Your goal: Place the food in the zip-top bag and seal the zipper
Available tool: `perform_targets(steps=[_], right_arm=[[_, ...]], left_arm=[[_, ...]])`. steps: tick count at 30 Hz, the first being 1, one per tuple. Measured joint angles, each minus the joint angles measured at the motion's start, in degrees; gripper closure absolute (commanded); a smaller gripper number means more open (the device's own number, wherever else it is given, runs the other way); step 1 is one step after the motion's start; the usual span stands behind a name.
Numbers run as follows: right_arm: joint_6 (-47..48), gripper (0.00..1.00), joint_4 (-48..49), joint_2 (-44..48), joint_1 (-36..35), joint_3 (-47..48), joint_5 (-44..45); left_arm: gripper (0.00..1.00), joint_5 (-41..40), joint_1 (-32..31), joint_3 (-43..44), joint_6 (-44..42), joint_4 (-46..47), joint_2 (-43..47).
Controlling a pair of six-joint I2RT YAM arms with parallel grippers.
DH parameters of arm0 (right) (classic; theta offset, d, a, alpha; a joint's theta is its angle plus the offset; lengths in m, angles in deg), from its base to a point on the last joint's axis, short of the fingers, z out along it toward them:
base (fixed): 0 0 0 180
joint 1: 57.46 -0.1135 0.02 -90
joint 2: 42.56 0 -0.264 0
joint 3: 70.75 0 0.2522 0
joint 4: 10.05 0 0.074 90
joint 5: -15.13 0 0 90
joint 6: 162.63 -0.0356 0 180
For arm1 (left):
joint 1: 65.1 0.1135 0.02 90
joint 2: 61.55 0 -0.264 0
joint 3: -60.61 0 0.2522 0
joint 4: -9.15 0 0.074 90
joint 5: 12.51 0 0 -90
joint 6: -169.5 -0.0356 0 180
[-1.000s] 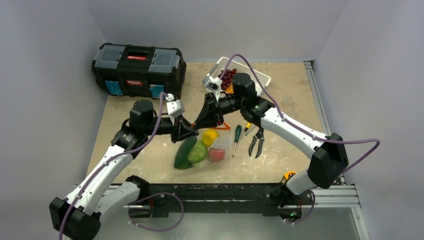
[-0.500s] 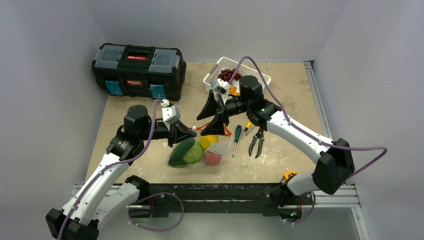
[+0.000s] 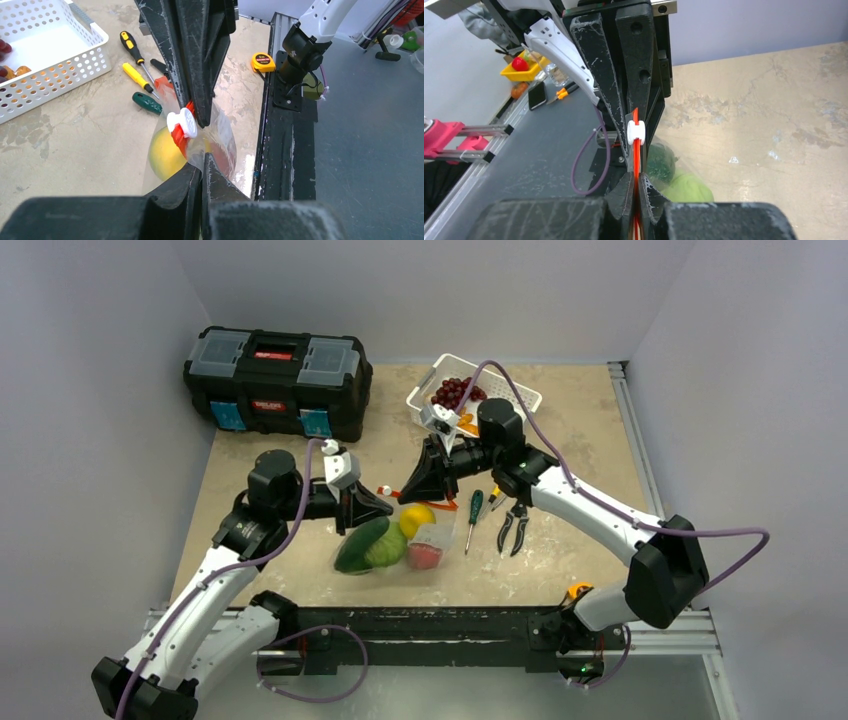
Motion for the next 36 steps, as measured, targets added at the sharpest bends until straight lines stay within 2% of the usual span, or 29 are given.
perform_targets(steps=[1,2,3,5,9,12,15,20,22,23,26,27,29,31,36], right_arm=[[-0.57,1.00,0.59,0.00,0.00,-0.24,-0.07],[-1.22,1.00,1.22,0.00,0.00,-0.55,-0.07],[-1.77,1.00,1.97,0.00,0.00,-0.90,0.00],[-2.91,1.00,3.30,0.00,0.00,-1.86,0.24],[-5.86,1.00,6.58,0.04,0.00,-3.98,1.49],[-8.66,1.00,9.60,0.59,0.00,-5.40,2.25],[-11.56,1.00,12.55,1.36,0.00,-6.45,2.97],[-14.01,1.00,14.82,2.40,-0.07,-7.23,3.13],[-14.43,1.00,15.26,2.73,-0.15,-7.30,3.08],[-14.49,0.97,15.37,2.84,-0.17,-7.32,3.10],[-14.51,0.72,15.19,3.26,-0.31,-7.30,3.61],[-14.62,0.60,15.06,3.45,-0.44,-7.30,3.76],[-14.64,0.50,15.10,3.85,-0.85,-7.23,4.37],[-14.78,0.47,15.39,3.89,-1.42,-7.06,4.72],[-16.31,0.47,17.09,3.17,-2.89,-6.01,5.18]], left_arm=[[0.85,0.31,0.02,0.00,0.02,0.00,0.02],[0.68,0.61,0.02,0.00,0.02,0.00,0.11],[0.60,0.92,0.02,0.00,0.20,0.11,0.24],[0.54,1.57,0.07,0.00,1.40,0.66,0.66],[0.52,2.12,0.13,0.00,3.63,2.82,1.55],[0.55,2.10,0.13,0.00,4.50,3.45,1.20],[0.67,2.10,0.13,0.00,4.85,4.09,-0.28],[1.00,2.27,0.13,0.00,5.60,4.55,-2.36],[1.00,2.29,0.13,0.00,5.92,4.96,-2.62],[1.00,2.29,0.13,0.00,5.90,5.11,-2.62],[1.00,2.14,0.13,-0.07,5.97,5.22,-1.92],[1.00,2.08,0.13,-0.31,6.08,5.49,-1.49],[1.00,2.05,0.13,-1.09,6.27,6.05,-0.63],[1.00,2.05,0.13,-1.53,6.93,6.36,-0.44],[1.00,2.05,0.13,-1.88,7.65,6.80,-0.50]])
